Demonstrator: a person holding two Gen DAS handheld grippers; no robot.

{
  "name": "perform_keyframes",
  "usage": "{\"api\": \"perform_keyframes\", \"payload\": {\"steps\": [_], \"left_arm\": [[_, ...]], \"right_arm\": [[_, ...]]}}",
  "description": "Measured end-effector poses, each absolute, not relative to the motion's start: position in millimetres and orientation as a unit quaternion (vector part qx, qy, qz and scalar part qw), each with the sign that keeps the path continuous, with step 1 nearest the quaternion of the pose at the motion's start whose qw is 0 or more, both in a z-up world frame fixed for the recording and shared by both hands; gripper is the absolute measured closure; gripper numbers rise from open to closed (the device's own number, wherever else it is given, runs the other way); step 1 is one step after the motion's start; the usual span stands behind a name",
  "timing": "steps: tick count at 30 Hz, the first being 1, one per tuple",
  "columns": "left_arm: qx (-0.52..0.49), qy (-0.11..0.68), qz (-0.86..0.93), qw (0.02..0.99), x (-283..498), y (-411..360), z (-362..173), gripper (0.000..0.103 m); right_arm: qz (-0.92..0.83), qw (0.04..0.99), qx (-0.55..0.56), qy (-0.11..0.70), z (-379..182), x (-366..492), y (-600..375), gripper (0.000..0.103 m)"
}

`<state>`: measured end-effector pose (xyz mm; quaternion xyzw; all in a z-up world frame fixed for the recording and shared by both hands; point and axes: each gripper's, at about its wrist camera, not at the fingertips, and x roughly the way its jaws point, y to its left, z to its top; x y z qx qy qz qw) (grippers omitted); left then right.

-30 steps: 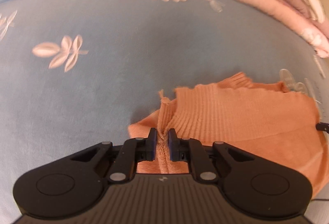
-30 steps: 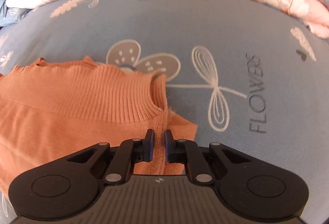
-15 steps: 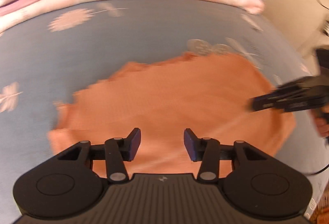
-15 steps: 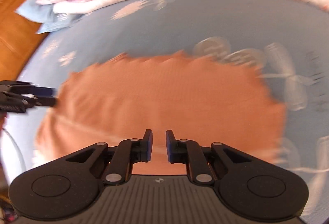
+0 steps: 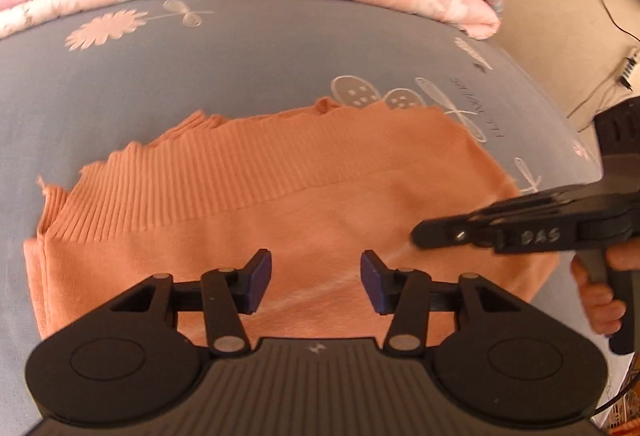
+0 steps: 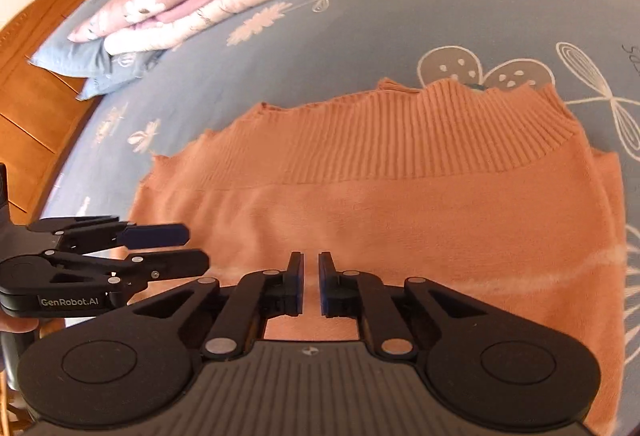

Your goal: Fold clothes

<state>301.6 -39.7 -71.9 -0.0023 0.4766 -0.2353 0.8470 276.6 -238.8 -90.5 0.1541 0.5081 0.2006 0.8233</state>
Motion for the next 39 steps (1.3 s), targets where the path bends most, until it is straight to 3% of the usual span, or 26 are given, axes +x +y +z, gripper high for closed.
{"api": "perform_keyframes", "payload": {"steps": [7, 14, 19, 24, 27, 28, 32, 33, 34, 36, 38, 39], "left_arm": [[-0.016, 0.505, -0.203, 0.838, 310.3, -51.0, -114.0, 0.047], [-0.061, 0.495, -0.18, 0.848, 289.3, -20.3, -80.5, 0.048], [-0.115, 0.509, -0.16, 0.838, 274.2, 12.4, -104.0, 0.047], [-0.134, 0.521, -0.148, 0.83, 275.6, 26.4, -107.8, 0.056], [-0.115, 0.515, -0.13, 0.839, 261.5, 38.3, -93.9, 0.053], [-0.108, 0.515, -0.122, 0.841, 256.6, 43.4, -92.8, 0.052], [-0.133, 0.534, -0.085, 0.83, 243.2, 75.6, -108.1, 0.052], [-0.108, 0.544, -0.064, 0.829, 241.0, 78.0, -112.9, 0.055], [-0.074, 0.55, -0.059, 0.83, 237.3, 78.9, -117.8, 0.065], [-0.073, 0.543, -0.067, 0.834, 231.2, 82.5, -115.3, 0.066], [-0.072, 0.545, -0.069, 0.832, 229.6, 81.5, -105.4, 0.065], [-0.069, 0.541, -0.069, 0.835, 228.1, 78.9, -96.3, 0.065]], "right_arm": [[0.184, 0.824, 0.146, 0.516, -114.5, 280.6, -220.5, 0.094], [0.165, 0.839, 0.173, 0.489, -81.1, 262.9, -248.0, 0.083], [0.126, 0.832, 0.192, 0.506, -101.9, 252.4, -276.0, 0.083], [0.137, 0.828, 0.182, 0.512, -109.6, 254.3, -280.4, 0.086], [0.128, 0.835, 0.181, 0.504, -93.4, 245.9, -291.9, 0.069], [0.129, 0.835, 0.186, 0.501, -89.5, 241.5, -297.8, 0.067], [0.092, 0.826, 0.216, 0.512, -101.5, 230.6, -329.6, 0.068], [0.075, 0.822, 0.227, 0.517, -108.4, 228.4, -339.9, 0.074], [0.066, 0.82, 0.232, 0.519, -110.2, 226.4, -345.6, 0.089], [0.06, 0.821, 0.231, 0.519, -106.2, 222.4, -350.4, 0.096], [0.053, 0.821, 0.231, 0.519, -102.2, 218.4, -355.1, 0.091], [0.05, 0.822, 0.231, 0.519, -100.2, 216.4, -357.5, 0.083]]}}
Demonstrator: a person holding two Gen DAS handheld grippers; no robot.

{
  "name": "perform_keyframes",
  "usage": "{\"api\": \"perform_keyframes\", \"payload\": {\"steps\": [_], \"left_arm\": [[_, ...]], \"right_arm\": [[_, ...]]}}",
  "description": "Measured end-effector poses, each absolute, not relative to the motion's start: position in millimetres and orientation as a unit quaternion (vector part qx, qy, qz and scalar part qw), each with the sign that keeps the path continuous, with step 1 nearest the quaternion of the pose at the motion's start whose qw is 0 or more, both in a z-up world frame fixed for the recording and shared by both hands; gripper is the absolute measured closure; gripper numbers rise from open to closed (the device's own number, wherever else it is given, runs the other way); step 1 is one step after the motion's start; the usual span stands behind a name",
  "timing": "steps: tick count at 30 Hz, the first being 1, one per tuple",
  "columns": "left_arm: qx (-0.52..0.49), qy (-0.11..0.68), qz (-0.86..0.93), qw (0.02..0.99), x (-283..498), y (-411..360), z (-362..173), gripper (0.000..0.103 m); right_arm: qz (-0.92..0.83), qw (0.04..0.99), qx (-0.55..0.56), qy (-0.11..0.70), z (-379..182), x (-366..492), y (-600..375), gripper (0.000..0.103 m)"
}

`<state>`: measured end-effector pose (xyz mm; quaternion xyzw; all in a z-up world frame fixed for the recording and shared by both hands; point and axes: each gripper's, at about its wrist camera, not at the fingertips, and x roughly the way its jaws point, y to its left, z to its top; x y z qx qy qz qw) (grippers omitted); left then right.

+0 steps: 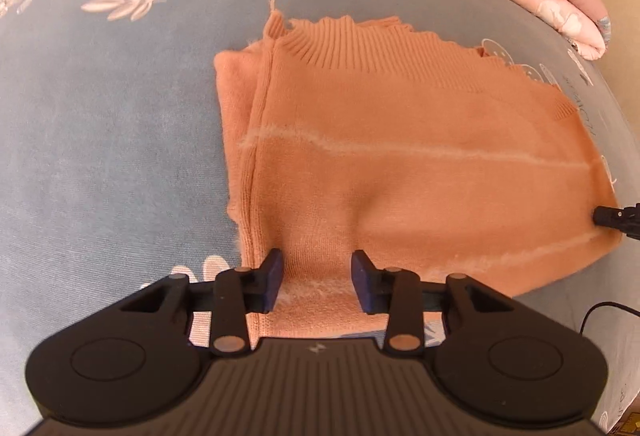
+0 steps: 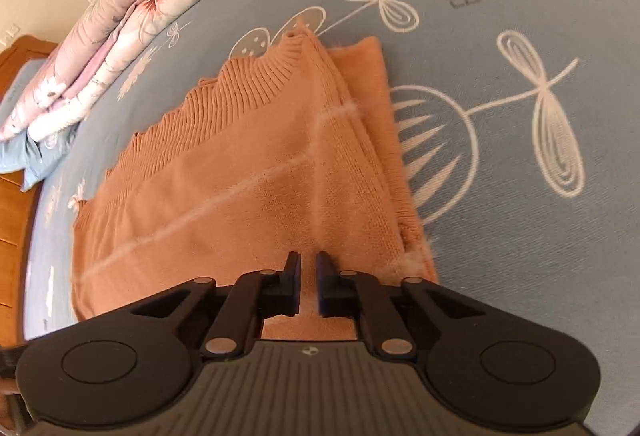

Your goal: Fold clothes

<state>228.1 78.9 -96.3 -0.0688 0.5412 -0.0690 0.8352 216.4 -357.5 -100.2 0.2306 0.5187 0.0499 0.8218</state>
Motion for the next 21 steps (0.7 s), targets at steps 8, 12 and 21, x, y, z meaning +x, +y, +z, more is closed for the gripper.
{"api": "perform_keyframes", "payload": {"steps": [8, 12, 21], "left_arm": [[-0.072, 0.526, -0.025, 0.847, 201.8, 91.3, -84.6, 0.036], [-0.121, 0.514, -0.022, 0.849, 197.1, 100.4, -105.6, 0.043], [-0.143, 0.53, -0.023, 0.835, 196.7, 112.6, -110.2, 0.084]], "right_arm": [[0.026, 0.853, 0.099, 0.512, -70.7, 186.2, -352.8, 0.047], [0.006, 0.841, 0.116, 0.528, -85.3, 172.6, -370.7, 0.044], [-0.008, 0.842, 0.216, 0.495, -97.4, 168.5, -392.0, 0.042]]}}
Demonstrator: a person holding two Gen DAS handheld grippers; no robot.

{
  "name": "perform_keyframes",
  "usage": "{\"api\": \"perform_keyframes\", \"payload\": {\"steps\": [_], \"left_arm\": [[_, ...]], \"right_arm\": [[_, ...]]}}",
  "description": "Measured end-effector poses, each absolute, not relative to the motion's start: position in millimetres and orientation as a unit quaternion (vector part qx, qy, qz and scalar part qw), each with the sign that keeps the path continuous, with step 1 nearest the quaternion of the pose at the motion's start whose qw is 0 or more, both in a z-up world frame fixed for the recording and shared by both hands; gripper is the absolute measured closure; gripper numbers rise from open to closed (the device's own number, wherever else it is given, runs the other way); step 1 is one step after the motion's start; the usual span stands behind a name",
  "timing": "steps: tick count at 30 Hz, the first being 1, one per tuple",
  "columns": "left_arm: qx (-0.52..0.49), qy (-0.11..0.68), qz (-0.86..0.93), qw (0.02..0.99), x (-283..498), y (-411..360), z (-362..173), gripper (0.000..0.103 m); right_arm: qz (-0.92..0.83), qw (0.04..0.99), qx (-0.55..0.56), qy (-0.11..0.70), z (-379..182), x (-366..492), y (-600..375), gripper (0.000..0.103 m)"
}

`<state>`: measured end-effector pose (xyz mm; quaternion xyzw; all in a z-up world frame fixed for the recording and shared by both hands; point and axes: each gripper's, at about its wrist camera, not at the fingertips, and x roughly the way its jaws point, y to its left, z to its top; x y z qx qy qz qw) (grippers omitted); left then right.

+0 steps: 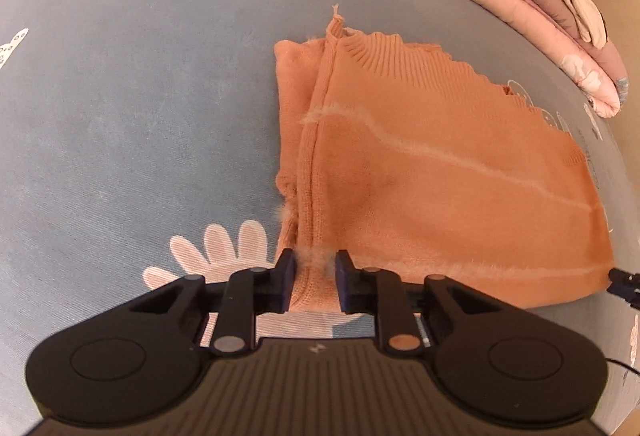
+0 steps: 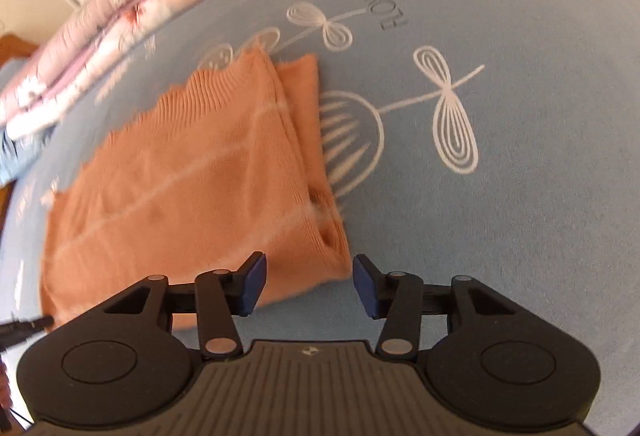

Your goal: Fold clothes

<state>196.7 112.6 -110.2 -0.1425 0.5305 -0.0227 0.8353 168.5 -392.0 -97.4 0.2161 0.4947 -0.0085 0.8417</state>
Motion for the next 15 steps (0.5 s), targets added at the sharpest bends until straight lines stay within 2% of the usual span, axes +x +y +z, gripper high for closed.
{"api": "perform_keyframes", "payload": {"steps": [1, 3, 5, 6, 8, 12, 15], "left_arm": [[-0.13, 0.54, -0.026, 0.831, 197.7, 113.4, -111.6, 0.084], [-0.113, 0.551, -0.03, 0.826, 200.0, 113.3, -115.5, 0.084], [-0.093, 0.562, -0.026, 0.821, 204.7, 109.4, -119.0, 0.082], [-0.078, 0.571, -0.024, 0.817, 207.6, 105.7, -121.3, 0.082], [-0.044, 0.576, -0.02, 0.816, 209.4, 97.5, -124.4, 0.076], [-0.021, 0.582, -0.018, 0.812, 209.4, 91.5, -115.7, 0.074], [0.029, 0.577, -0.029, 0.816, 208.7, 80.1, -91.4, 0.074]], "right_arm": [[-0.013, 0.844, 0.214, 0.492, -96.5, 169.9, -393.1, 0.038], [0.0, 0.847, 0.215, 0.486, -97.5, 171.9, -394.5, 0.038], [-0.003, 0.835, 0.205, 0.51, -105.3, 179.4, -393.9, 0.072], [-0.011, 0.823, 0.201, 0.531, -112.1, 184.4, -393.8, 0.078], [-0.014, 0.821, 0.187, 0.539, -117.2, 186.2, -392.7, 0.078], [-0.023, 0.823, 0.156, 0.545, -108.4, 187.8, -386.0, 0.068], [-0.024, 0.842, 0.129, 0.523, -79.1, 186.5, -382.3, 0.068]]}}
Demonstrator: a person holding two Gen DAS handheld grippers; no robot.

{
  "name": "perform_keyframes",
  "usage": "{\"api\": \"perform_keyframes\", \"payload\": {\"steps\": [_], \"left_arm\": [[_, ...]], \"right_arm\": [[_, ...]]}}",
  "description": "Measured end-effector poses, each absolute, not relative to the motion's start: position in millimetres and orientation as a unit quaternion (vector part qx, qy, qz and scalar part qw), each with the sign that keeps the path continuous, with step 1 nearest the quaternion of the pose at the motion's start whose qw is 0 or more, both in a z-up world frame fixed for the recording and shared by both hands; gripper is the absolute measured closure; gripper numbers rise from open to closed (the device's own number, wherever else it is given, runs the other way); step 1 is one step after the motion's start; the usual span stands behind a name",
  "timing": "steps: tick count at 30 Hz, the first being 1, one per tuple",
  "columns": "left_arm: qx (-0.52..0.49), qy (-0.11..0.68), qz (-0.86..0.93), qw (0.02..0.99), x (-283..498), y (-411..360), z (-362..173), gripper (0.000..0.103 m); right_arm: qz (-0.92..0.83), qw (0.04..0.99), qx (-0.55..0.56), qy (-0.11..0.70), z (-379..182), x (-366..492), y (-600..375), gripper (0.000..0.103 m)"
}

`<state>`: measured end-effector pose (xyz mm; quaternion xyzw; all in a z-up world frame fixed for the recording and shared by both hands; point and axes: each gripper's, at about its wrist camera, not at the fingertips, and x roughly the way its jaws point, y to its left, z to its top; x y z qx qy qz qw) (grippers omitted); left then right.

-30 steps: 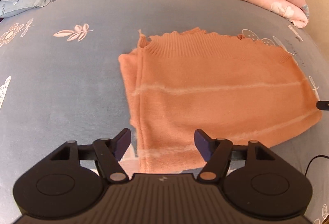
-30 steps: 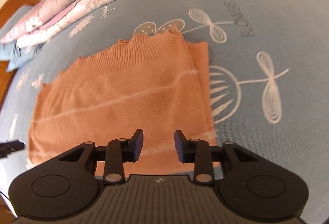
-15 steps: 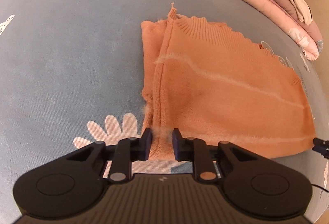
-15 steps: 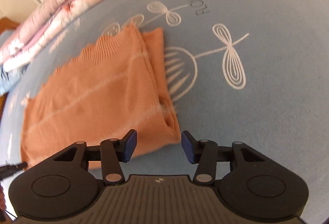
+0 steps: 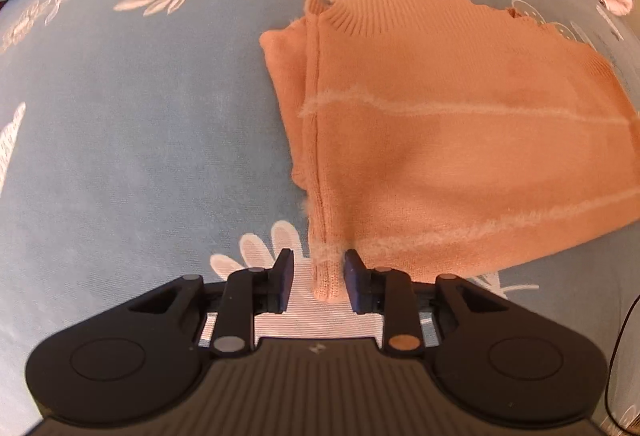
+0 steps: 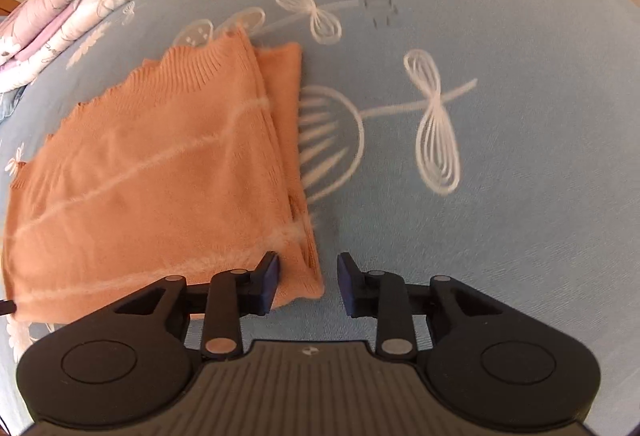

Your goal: Fold clothes

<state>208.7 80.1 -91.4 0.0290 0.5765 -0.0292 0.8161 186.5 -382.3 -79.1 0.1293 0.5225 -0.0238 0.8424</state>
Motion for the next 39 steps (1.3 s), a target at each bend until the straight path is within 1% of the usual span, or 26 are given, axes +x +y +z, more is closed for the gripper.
{"api": "perform_keyframes", "payload": {"steps": [1, 3, 4, 5, 6, 9, 11, 14, 16, 17, 19, 21, 22, 23, 24, 25, 27, 29, 32, 35, 39], "left_arm": [[0.056, 0.562, -0.036, 0.825, 209.8, 73.2, -80.2, 0.073], [0.091, 0.529, -0.053, 0.842, 214.6, 60.0, -58.4, 0.063], [0.086, 0.515, -0.063, 0.851, 221.0, 55.5, -50.4, 0.05], [0.072, 0.501, -0.072, 0.859, 229.0, 51.6, -44.5, 0.042], [0.052, 0.487, -0.087, 0.868, 240.8, 47.8, -40.2, 0.041], [-0.004, 0.476, -0.101, 0.873, 275.0, 34.7, -50.0, 0.039], [-0.047, 0.483, -0.103, 0.868, 293.6, 33.7, -65.3, 0.039], [-0.084, 0.51, -0.087, 0.852, 303.9, 43.8, -91.2, 0.039], [-0.064, 0.532, -0.048, 0.843, 306.6, 59.5, -112.7, 0.039], [-0.065, 0.532, -0.05, 0.843, 303.3, 70.1, -118.7, 0.039], [-0.098, 0.522, -0.07, 0.845, 298.3, 86.5, -122.1, 0.039], [-0.093, 0.524, -0.072, 0.844, 300.0, 85.4, -116.8, 0.039], [-0.087, 0.525, -0.07, 0.844, 302.3, 82.8, -113.3, 0.039], [-0.084, 0.522, -0.067, 0.846, 304.4, 79.5, -107.9, 0.04], [-0.081, 0.51, -0.075, 0.853, 306.9, 75.6, -100.8, 0.039], [-0.079, 0.498, -0.084, 0.859, 309.4, 71.6, -93.7, 0.039], [-0.078, 0.476, -0.111, 0.869, 320.1, 62.0, -81.3, 0.037], [-0.074, 0.467, -0.128, 0.872, 334.9, 52.1, -76.6, 0.032], [-0.072, 0.459, -0.144, 0.874, 353.8, 39.1, -84.5, 0.032], [-0.095, 0.458, -0.157, 0.87, 361.6, 33.4, -95.1, 0.032], [-0.07, 0.472, -0.115, 0.871, 363.2, 42.2, -113.2, 0.032]], "right_arm": [[-0.021, 0.853, 0.12, 0.507, -67.9, 186.8, -381.2, 0.068], [-0.005, 0.868, 0.123, 0.481, -53.8, 196.4, -377.8, 0.068], [0.006, 0.873, 0.13, 0.47, -50.1, 204.8, -375.8, 0.068], [0.018, 0.878, 0.14, 0.458, -48.6, 214.6, -372.8, 0.068], [0.03, 0.88, 0.151, 0.449, -50.5, 225.5, -368.6, 0.068], [0.066, 0.876, 0.192, 0.437, -72.3, 259.5, -352.9, 0.067], [0.067, 0.868, 0.201, 0.448, -89.8, 271.3, -347.2, 0.067], [0.054, 0.863, 0.203, 0.46, -107.4, 277.0, -350.4, 0.067], [0.044, 0.864, 0.216, 0.453, -110.1, 272.3, -368.2, 0.067], [0.04, 0.863, 0.222, 0.451, -110.5, 270.7, -378.4, 0.068], [0.053, 0.858, 0.234, 0.454, -110.8, 271.2, -391.0, 0.069], [0.063, 0.854, 0.227, 0.463, -108.1, 274.8, -391.8, 0.069], [0.064, 0.856, 0.217, 0.465, -103.8, 277.5, -388.9, 0.068], [0.064, 0.86, 0.202, 0.465, -97.5, 280.9, -383.5, 0.063], [0.066, 0.865, 0.197, 0.457, -91.0, 284.0, -379.1, 0.052], [0.069, 0.872, 0.198, 0.443, -84.3, 287.0, -375.5, 0.043], [0.079, 0.882, 0.202, 0.419, -73.1, 294.7, -367.4, 0.042], [0.097, 0.884, 0.208, 0.407, -70.7, 307.6, -357.5, 0.042], [0.126, 0.882, 0.207, 0.405, -80.0, 329.1, -335.9, 0.042], [0.162, 0.878, 0.193, 0.407, -93.9, 343.8, -314.3, 0.043], [0.144, 0.875, 0.179, 0.427, -113.1, 351.1, -313.9, 0.043]]}}
